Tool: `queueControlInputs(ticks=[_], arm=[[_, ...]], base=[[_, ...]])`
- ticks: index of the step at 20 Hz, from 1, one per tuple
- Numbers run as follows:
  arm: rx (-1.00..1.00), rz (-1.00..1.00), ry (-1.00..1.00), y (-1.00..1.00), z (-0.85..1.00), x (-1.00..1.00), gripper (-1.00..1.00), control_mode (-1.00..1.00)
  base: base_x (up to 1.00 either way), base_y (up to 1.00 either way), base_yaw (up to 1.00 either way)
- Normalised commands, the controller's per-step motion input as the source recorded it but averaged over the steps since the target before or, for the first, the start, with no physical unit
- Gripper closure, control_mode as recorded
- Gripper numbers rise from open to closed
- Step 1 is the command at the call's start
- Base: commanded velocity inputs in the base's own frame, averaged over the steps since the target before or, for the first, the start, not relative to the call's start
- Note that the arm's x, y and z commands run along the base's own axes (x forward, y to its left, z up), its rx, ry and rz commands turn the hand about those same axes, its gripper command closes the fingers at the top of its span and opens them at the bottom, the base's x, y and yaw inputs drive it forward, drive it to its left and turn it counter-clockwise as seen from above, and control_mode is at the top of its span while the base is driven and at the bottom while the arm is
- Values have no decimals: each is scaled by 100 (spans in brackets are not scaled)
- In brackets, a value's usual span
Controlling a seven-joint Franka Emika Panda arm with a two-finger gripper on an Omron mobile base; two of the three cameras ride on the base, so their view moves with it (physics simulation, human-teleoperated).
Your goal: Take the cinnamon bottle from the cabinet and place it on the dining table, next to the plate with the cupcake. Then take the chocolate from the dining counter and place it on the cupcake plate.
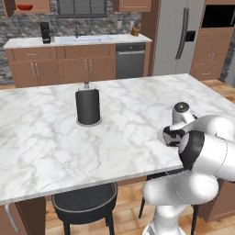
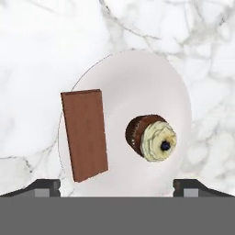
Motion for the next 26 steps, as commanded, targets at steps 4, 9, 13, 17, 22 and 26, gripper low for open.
queueControlInputs(ticks=[4,9,13,17,22,26], arm=[[0,-1,-12,23,100,-15,-100,-100],[0,0,-3,59,100,-1,-100,-100],[0,4,0,94,98,-13,-100,-100],[0,14,0,100,79,-19,-100,-100],[-5,21,0,100,58,-19,-100,-100],[0,20,0,100,37,-19,-100,-100]], base=[[0,0,0],[0,0,0],[0,0,0],[0,0,0],[0,0,0],[0,0,0]])
